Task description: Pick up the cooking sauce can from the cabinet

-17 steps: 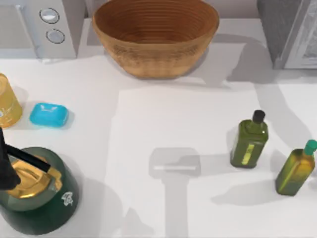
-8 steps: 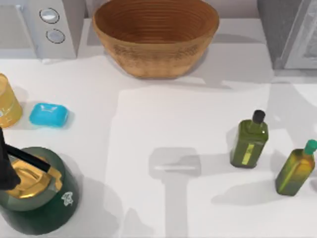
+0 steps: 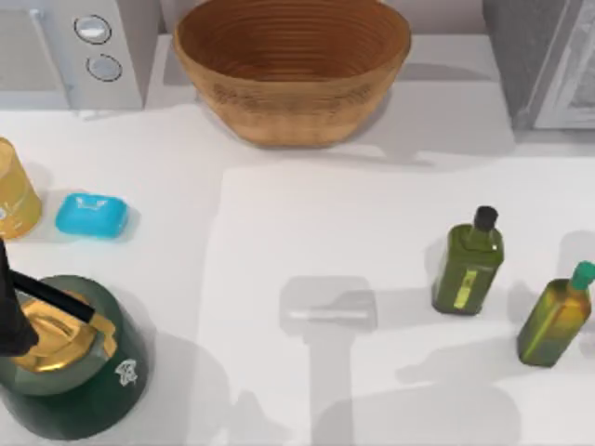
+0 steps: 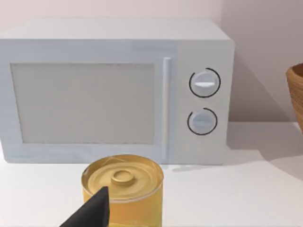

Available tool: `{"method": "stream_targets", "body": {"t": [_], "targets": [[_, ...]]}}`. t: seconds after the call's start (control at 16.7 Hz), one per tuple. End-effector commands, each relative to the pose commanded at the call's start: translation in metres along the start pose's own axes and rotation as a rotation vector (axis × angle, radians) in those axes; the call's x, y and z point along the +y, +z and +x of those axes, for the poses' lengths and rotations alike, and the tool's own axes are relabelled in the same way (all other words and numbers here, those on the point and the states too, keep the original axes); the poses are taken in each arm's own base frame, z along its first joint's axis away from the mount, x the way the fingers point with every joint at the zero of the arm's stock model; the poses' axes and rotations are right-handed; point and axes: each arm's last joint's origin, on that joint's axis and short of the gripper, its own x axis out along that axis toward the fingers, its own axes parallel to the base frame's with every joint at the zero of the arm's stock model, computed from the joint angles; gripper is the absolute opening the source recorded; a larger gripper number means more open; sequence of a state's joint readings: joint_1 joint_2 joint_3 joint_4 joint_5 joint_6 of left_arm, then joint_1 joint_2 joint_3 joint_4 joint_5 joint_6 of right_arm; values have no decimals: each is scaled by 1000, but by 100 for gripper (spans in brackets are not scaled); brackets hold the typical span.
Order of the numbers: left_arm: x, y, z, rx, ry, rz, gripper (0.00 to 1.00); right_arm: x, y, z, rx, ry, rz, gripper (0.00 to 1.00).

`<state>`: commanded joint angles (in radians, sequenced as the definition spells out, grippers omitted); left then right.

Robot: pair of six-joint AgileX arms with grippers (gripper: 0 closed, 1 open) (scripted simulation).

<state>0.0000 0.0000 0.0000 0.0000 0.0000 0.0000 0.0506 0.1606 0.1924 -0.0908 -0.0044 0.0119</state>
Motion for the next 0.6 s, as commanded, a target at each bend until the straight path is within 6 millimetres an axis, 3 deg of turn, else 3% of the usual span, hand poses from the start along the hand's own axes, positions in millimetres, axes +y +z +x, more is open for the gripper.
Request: {"method": "stream_targets", "body": {"t": [0.24,0.6], "targets": [[0,0,0,0,0,0,100,-5,-39,1,-51,-47,-8,0],[0,0,0,0,0,0,100,-6,-45,2,-52,-51,-7,0]]}}
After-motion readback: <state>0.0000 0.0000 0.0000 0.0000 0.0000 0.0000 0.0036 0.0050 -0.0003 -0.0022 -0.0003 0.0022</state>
